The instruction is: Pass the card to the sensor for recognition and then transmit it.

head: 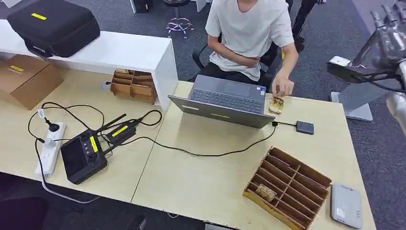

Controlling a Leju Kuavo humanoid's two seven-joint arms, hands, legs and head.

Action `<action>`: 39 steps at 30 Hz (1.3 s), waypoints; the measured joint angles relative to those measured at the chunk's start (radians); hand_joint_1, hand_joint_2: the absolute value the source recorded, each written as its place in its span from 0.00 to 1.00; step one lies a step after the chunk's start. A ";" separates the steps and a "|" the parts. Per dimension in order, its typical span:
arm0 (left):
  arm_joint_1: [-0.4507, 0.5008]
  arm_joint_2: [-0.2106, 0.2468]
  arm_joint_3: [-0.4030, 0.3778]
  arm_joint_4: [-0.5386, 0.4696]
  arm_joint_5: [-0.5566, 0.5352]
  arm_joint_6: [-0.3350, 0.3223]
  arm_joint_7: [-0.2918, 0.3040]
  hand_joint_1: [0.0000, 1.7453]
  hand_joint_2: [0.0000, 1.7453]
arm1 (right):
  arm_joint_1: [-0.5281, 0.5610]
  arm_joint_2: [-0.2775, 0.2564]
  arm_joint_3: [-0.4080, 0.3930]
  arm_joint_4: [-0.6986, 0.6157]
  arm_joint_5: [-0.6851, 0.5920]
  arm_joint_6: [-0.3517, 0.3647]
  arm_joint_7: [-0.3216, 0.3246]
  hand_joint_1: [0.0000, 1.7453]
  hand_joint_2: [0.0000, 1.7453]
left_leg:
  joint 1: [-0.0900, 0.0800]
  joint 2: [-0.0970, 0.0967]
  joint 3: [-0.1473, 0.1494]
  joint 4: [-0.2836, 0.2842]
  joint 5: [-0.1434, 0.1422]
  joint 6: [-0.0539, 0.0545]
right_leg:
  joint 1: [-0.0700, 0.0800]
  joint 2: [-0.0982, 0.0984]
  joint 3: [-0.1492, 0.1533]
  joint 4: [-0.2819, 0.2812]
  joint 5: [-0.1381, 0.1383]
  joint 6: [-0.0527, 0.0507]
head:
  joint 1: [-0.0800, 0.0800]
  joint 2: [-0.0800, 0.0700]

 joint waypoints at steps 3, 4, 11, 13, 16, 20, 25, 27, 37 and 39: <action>0.007 0.005 0.008 0.000 0.003 0.000 -0.001 0.00 1.00 | 0.000 -0.048 -0.013 0.018 0.000 -0.002 0.002 0.00 1.00 | 0.000 0.005 0.001 0.000 -0.001 0.001 | 0.000 0.005 -0.001 0.000 0.000 0.000 | 0.000 0.000; 0.007 0.006 0.009 0.000 0.003 0.000 -0.001 0.00 1.00 | 0.000 -0.055 -0.014 0.021 0.001 -0.002 0.002 0.00 1.00 | 0.000 0.008 0.001 0.000 -0.001 0.001 | 0.000 0.007 -0.002 0.000 0.000 0.000 | -0.001 0.000; 0.005 0.008 0.016 0.000 0.003 0.001 -0.001 0.00 1.00 | 0.000 -0.081 -0.015 0.037 0.004 0.001 0.011 0.00 1.00 | 0.001 0.009 0.001 -0.001 0.000 0.000 | 0.001 0.007 -0.002 0.001 0.001 -0.001 | 0.000 0.000; 0.006 0.009 0.018 0.000 0.006 -0.005 -0.001 0.00 1.00 | 0.000 -0.091 -0.015 0.040 0.008 0.013 0.021 0.00 1.00 | 0.001 0.008 0.001 -0.001 0.000 0.000 | 0.001 0.007 -0.002 0.001 0.001 -0.001 | 0.000 0.000; 0.014 0.024 0.024 0.000 0.011 -0.037 0.001 0.00 1.00 | 0.001 -0.138 -0.017 0.046 0.007 0.020 0.027 0.00 1.00 | 0.001 0.006 0.000 0.000 -0.001 0.001 | 0.000 0.004 -0.002 0.000 0.000 0.000 | 0.000 0.000; 0.038 0.043 0.029 0.000 0.017 -0.051 -0.003 0.00 1.00 | 0.011 -0.220 -0.024 0.053 -0.003 0.020 0.018 0.00 1.00 | 0.001 0.005 -0.001 0.000 -0.002 0.003 | -0.001 0.004 -0.002 -0.001 0.000 0.001 | 0.000 0.000; 0.047 0.057 0.040 0.000 0.022 -0.050 -0.001 0.00 1.00 | 0.043 -0.322 -0.035 0.062 0.017 0.109 0.064 0.00 1.00 | 0.000 0.004 -0.001 0.000 -0.003 0.004 | -0.001 0.003 -0.002 -0.002 -0.001 0.002 | 0.000 0.000; 0.049 0.058 0.044 0.000 0.028 -0.048 0.007 0.00 1.00 | 0.090 -0.381 -0.035 0.067 0.013 0.202 0.105 0.00 1.00 | 0.000 -0.001 -0.001 0.000 -0.004 0.006 | 0.000 -0.002 0.001 -0.004 -0.003 0.005 | 0.000 0.000; 0.057 0.071 0.074 0.000 0.042 -0.052 0.029 0.00 1.00 | 0.508 -0.538 -0.106 0.106 -0.128 0.191 0.195 0.00 1.00 | 0.001 -0.005 0.000 0.000 -0.007 0.008 | 0.000 -0.006 0.005 -0.005 -0.006 0.008 | 0.000 0.000; 0.059 0.074 0.074 0.000 0.041 -0.055 0.029 0.00 1.00 | 0.605 -0.547 -0.140 0.113 -0.168 0.184 0.203 0.00 1.00 | 0.001 -0.005 -0.001 -0.001 -0.008 0.008 | 0.000 -0.006 0.005 -0.005 -0.007 0.007 | 0.000 0.000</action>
